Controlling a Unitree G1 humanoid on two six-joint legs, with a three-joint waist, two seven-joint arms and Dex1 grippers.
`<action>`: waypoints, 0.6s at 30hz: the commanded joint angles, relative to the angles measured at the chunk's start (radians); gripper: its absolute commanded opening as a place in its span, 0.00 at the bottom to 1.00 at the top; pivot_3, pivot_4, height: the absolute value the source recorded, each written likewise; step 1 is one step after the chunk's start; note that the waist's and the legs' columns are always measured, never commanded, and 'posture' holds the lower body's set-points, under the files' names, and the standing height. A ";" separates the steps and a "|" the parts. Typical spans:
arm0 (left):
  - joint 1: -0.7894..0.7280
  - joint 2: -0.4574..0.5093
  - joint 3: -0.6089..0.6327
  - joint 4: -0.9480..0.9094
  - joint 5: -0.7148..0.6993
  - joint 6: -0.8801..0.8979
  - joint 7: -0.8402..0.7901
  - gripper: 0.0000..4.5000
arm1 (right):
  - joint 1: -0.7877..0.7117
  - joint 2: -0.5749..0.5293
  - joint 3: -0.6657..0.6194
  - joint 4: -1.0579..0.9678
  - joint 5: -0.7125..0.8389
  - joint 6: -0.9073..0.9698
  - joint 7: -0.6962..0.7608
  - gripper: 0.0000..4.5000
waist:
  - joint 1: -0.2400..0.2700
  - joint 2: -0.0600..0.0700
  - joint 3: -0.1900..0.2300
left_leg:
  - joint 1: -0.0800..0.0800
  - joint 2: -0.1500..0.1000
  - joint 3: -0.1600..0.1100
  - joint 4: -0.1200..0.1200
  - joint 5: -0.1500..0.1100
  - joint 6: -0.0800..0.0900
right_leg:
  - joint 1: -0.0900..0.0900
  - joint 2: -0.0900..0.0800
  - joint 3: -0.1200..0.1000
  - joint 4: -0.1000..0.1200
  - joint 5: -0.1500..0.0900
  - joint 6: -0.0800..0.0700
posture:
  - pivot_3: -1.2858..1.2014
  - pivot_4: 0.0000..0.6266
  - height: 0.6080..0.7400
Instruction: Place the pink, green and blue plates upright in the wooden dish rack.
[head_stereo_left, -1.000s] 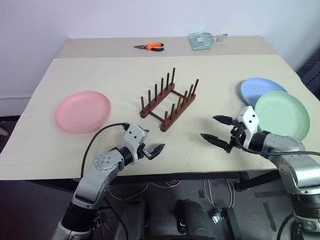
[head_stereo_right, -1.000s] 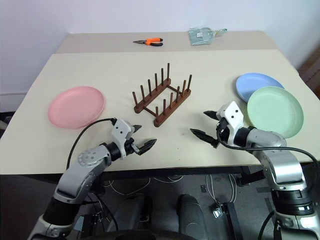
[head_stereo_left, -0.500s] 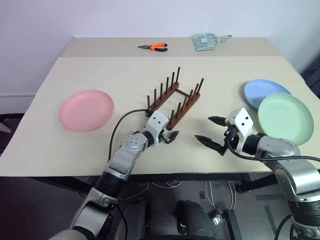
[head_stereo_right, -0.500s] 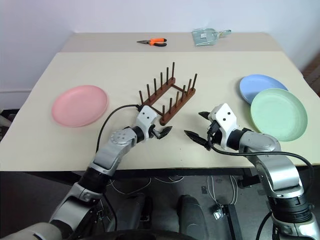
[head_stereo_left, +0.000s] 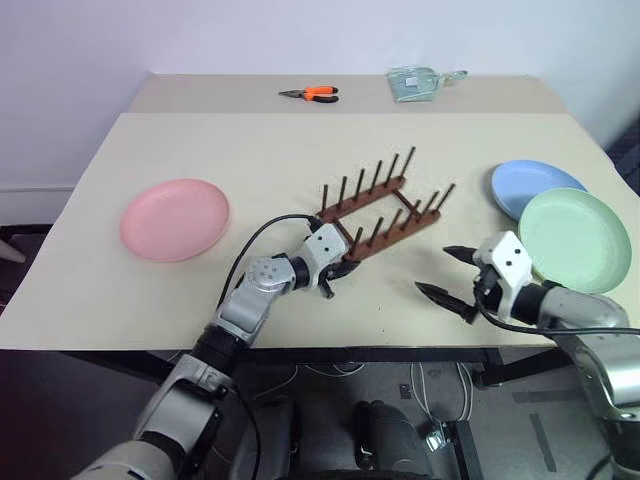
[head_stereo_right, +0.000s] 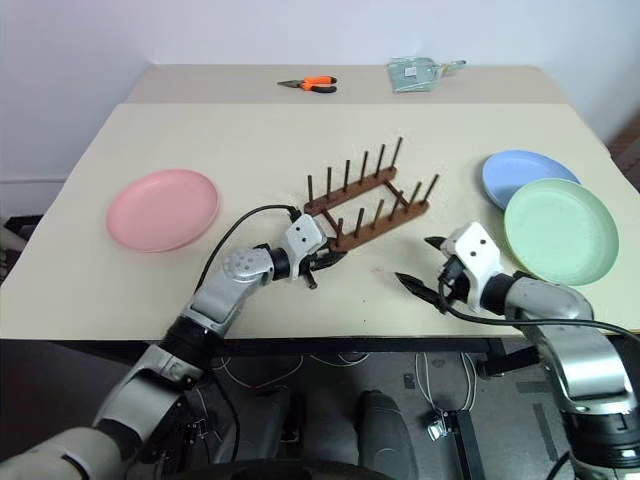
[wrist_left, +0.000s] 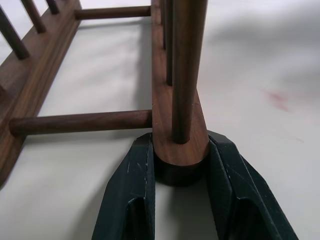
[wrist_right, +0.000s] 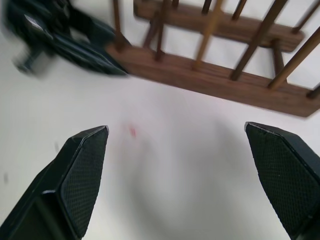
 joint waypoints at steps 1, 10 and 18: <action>-0.087 0.001 -0.003 0.105 -0.032 -0.117 -0.165 0.18 | 0.026 -0.024 -0.031 -0.022 0.009 -0.021 0.030 1.00 | 0.002 0.000 0.000 | 0.000 0.000 0.000 0.000 0.000 0.000 | 0.000 0.000 0.000 0.000 0.000 0.000 | 0.52 0.24 1.00; -0.215 0.005 0.017 0.390 0.034 -0.234 -0.215 0.71 | 0.052 -0.022 -0.044 -0.008 -0.020 -0.039 0.003 1.00 | -0.002 0.000 0.000 | 0.000 0.001 0.000 0.000 0.000 0.000 | -0.001 0.001 0.000 0.000 0.000 0.001 | 0.52 0.24 1.00; 0.023 0.172 0.052 -0.134 -0.111 0.162 -0.324 0.72 | 0.041 -0.067 -0.015 0.122 -0.125 -0.050 -0.035 0.48 | -0.028 0.000 0.000 | 0.000 0.002 0.000 -0.001 0.000 0.000 | -0.001 0.002 0.001 0.001 0.000 0.002 | 0.52 0.24 1.00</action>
